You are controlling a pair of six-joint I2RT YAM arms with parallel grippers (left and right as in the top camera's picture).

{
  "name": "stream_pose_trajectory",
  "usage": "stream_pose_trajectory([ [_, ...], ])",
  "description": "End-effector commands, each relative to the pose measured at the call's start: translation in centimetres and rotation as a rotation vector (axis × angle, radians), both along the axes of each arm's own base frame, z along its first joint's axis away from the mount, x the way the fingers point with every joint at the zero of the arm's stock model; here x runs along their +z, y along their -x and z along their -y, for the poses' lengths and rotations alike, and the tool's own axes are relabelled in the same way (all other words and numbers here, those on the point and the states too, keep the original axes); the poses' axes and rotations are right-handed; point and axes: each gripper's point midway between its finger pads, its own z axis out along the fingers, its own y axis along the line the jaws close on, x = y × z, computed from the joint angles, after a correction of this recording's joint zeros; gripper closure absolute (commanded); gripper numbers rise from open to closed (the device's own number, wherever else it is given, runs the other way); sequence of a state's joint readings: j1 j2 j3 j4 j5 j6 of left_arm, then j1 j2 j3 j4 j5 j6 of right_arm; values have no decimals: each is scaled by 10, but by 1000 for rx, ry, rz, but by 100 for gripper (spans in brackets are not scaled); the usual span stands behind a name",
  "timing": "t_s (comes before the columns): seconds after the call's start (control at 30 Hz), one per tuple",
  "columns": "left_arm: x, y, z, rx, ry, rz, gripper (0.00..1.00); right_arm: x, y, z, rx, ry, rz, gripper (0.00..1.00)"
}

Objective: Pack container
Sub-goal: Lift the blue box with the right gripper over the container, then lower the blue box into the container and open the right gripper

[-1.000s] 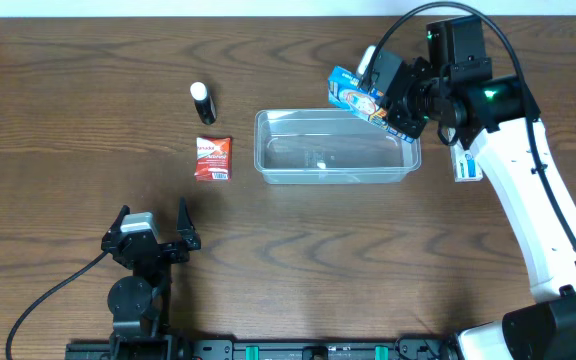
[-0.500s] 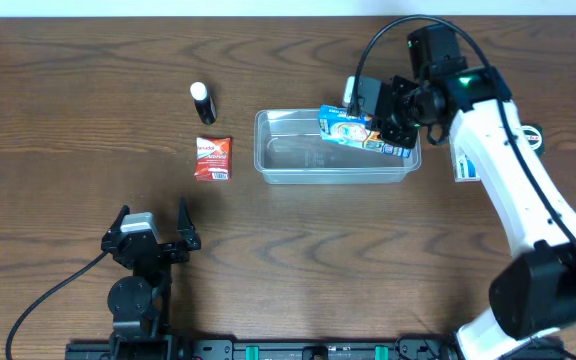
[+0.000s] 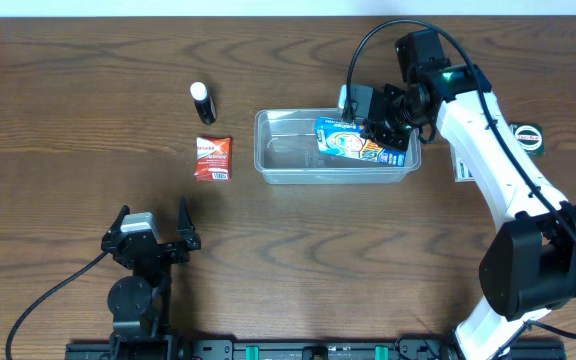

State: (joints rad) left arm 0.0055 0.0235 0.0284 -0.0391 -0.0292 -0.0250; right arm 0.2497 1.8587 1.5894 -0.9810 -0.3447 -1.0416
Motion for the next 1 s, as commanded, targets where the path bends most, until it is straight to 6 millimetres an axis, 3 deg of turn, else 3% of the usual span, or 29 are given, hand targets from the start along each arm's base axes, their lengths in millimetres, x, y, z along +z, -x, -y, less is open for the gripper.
stream_pose_trajectory([
  [0.0, -19, 1, -2, 11, -10, -55, 2, 7, 2, -8, 31, -26, 3, 82],
  [0.63, -19, 1, -2, 11, -10, -56, 2, 6, 16, -13, 105, -58, -32, 81],
  [0.97, -19, 1, -2, 11, -10, -55, 2, -19, 26, -7, 161, -23, -44, 81],
])
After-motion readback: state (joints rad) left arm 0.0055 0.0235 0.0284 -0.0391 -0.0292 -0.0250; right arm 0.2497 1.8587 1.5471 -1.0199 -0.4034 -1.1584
